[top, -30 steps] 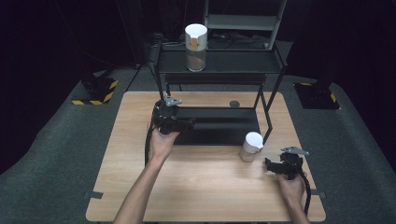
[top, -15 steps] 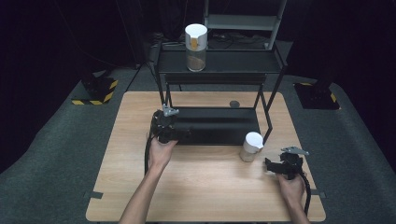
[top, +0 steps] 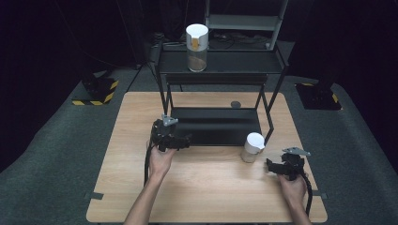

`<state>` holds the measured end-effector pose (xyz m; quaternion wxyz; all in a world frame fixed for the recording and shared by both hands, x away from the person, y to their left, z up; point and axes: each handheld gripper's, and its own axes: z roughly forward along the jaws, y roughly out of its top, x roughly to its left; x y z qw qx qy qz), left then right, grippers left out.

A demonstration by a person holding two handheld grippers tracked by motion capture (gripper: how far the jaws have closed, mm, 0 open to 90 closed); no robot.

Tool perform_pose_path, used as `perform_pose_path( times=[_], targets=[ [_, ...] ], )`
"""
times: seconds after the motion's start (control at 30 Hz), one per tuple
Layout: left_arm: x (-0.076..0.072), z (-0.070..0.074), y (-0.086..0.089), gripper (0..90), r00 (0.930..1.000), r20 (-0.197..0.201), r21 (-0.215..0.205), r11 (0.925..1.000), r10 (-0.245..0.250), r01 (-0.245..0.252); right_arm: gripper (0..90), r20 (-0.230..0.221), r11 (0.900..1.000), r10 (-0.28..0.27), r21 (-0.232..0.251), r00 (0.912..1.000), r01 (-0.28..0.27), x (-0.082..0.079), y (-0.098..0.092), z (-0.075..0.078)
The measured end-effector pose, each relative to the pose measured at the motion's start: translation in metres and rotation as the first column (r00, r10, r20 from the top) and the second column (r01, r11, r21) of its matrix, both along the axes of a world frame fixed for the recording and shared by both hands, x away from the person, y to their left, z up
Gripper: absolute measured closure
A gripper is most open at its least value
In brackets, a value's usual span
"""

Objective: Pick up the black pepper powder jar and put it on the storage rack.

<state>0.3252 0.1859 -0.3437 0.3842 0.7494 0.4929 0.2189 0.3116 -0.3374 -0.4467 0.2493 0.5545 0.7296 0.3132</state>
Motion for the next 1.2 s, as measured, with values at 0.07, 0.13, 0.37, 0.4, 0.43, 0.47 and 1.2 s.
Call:
perform_pose_path(
  times=[0.07,0.13,0.37,0.4,0.43,0.47,1.2],
  targets=[
    [-0.001,-0.003,0.000,6.8,1.0000,-0.003,0.005,1.0000,0.000,0.000,7.0,0.000,1.000,0.000,0.000,1.0000,0.000,0.000,0.000,0.000],
    [-0.002,-0.008,-0.001,6.8,1.0000,-0.004,0.007,1.0000,0.004,-0.004,7.0,0.001,1.000,0.001,-0.001,1.0000,-0.001,0.000,0.000,0.000],
    [-0.003,-0.024,0.001,6.6,0.9996,-0.026,-0.009,0.9999,0.013,-0.013,7.0,0.000,1.000,0.000,0.000,1.0000,0.000,0.000,0.000,0.000],
    [-0.004,-0.026,0.001,6.6,0.9995,-0.030,-0.012,0.9998,0.014,-0.014,7.0,-0.001,1.000,-0.001,0.001,1.0000,0.001,0.000,0.000,0.000],
    [-0.004,-0.028,0.001,6.6,0.9994,-0.032,-0.011,0.9998,0.014,-0.014,7.0,-0.001,1.000,-0.001,0.001,1.0000,0.001,0.000,0.000,0.000],
    [-0.004,-0.030,0.001,6.6,0.9993,-0.034,-0.013,0.9998,0.015,-0.016,7.0,0.000,1.000,0.000,0.000,1.0000,0.000,0.000,0.000,0.000],
    [-0.009,-0.075,-0.002,6.4,0.9933,-0.094,0.005,0.9978,0.066,-0.066,7.0,0.000,1.000,-0.001,0.001,1.0000,0.001,0.000,0.000,0.000]
  ],
)
